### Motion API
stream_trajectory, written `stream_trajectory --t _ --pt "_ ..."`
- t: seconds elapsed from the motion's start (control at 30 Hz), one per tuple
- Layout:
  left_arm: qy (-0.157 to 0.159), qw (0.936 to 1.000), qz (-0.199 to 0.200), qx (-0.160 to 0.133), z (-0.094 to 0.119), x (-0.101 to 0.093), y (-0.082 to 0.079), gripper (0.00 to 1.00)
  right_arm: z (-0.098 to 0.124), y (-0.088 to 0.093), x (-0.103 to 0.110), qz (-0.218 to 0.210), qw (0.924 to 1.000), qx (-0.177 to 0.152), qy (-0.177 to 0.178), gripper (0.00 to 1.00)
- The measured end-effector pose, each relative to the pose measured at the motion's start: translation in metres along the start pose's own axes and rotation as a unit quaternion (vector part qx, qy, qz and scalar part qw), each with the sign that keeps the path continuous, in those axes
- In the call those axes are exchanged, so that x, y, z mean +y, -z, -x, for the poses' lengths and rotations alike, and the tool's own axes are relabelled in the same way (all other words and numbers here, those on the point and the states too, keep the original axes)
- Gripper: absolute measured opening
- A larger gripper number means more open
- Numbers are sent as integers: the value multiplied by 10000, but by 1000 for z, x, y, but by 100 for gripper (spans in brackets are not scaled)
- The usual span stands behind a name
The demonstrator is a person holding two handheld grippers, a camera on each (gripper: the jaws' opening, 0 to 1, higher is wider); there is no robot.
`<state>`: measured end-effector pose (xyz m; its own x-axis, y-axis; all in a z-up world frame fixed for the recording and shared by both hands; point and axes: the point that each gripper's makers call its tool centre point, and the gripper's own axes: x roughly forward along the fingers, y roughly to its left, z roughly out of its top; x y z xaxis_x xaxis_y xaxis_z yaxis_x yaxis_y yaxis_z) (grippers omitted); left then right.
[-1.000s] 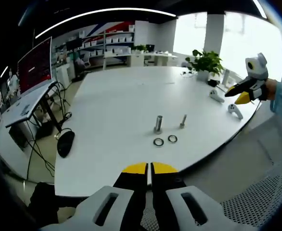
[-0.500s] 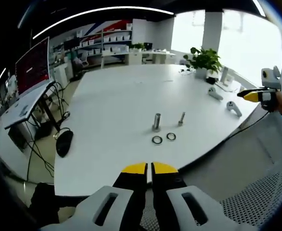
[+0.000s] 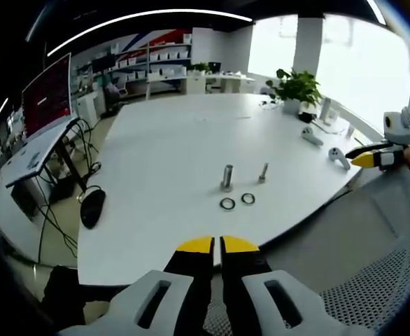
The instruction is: Place the washer onto the threaded stud by aligning its center hole with the stud, sliding it down to the base, and recovering from edge contact or off-axis alignment until the washer reaches the visible bottom stop.
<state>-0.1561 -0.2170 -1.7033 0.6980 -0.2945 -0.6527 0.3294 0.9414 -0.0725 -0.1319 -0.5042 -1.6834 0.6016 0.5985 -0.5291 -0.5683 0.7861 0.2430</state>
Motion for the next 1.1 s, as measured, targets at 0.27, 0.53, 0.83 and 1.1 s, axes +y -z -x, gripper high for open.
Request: stream_trajectory --t 0.27,0.53,0.83,1.1 --pt "30 10000 10 29 -1 -1 1 0 -6 8 -13 142 9997 117 159 28" --pt "50 9999 -14 128 -2 -2 3 1 -7 15 -10 -18 9997 240 34 28" --pt "31 9998 -16 180 -2 -1 5 1 -7 14 -4 -97 9997 221 -55 28" --pt "35 9999 -12 133 -2 -2 4 1 -6 19 -1 -94 9992 373 -89 28"
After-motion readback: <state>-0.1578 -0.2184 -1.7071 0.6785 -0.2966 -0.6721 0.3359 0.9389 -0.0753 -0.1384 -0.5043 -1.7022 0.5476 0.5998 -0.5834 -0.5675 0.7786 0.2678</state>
